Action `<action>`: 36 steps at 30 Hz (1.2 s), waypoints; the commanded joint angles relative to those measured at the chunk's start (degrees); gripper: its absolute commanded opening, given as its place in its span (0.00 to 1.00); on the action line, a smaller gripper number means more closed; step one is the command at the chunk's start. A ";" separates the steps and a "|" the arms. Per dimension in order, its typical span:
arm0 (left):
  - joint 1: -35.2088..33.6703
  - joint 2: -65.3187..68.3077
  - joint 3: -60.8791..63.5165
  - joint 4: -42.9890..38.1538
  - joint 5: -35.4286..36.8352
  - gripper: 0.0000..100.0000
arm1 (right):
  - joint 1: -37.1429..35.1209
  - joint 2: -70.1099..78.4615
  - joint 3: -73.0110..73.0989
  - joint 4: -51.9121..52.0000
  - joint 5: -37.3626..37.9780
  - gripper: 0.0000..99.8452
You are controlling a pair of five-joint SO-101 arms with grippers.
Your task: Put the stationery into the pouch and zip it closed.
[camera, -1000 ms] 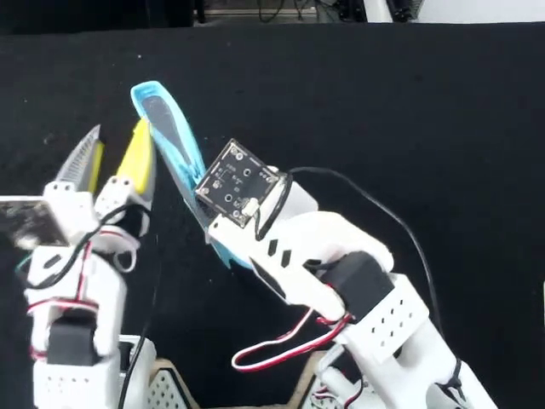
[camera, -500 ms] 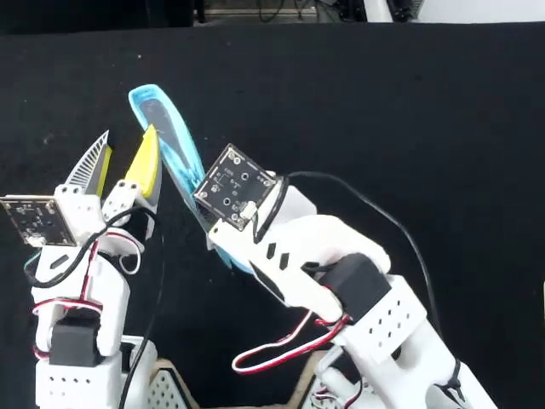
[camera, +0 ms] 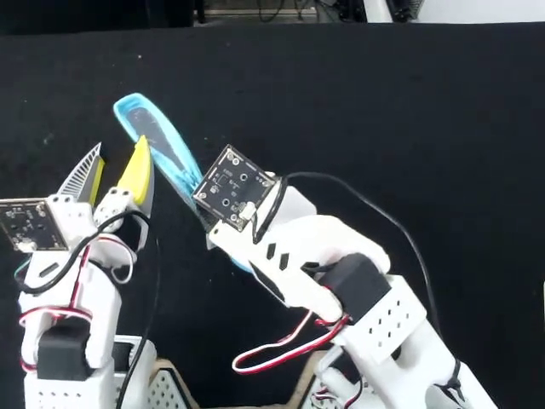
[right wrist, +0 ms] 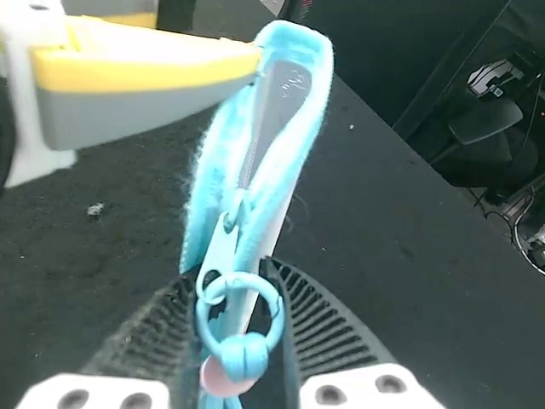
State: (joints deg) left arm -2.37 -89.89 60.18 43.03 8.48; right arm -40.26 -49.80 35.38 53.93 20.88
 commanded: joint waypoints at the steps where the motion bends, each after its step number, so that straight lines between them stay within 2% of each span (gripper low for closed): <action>1: -0.40 0.44 -6.73 5.01 -0.09 0.21 | -0.35 1.01 -0.84 -1.14 -0.53 0.01; 5: -0.92 0.35 -9.54 5.54 -0.09 0.21 | -0.35 1.01 -0.84 -1.14 -2.81 0.01; 11: -9.10 0.35 -11.03 3.69 0.00 0.21 | -0.35 1.10 -0.04 -1.76 -2.81 0.01; 16: -12.18 -5.27 -11.38 9.32 -0.09 0.21 | -0.26 1.01 3.21 -6.42 -2.81 0.01; 19: -8.40 -9.58 -10.51 13.19 -1.32 0.21 | -0.26 0.75 3.74 -7.65 -2.90 0.01; 23: 0.48 -13.36 -4.79 12.92 -10.73 0.21 | -0.26 0.66 2.77 -7.30 -2.90 0.01; 27: 7.60 -14.33 2.42 8.70 -19.52 0.21 | -0.35 0.66 2.77 -7.30 -2.90 0.01; 36: 9.36 -14.42 5.23 7.21 -20.22 0.21 | -0.35 -5.41 3.30 -7.38 -4.13 0.01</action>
State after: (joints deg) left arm 6.07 -103.87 66.33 51.47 -11.21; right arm -39.91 -52.09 38.99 47.43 18.59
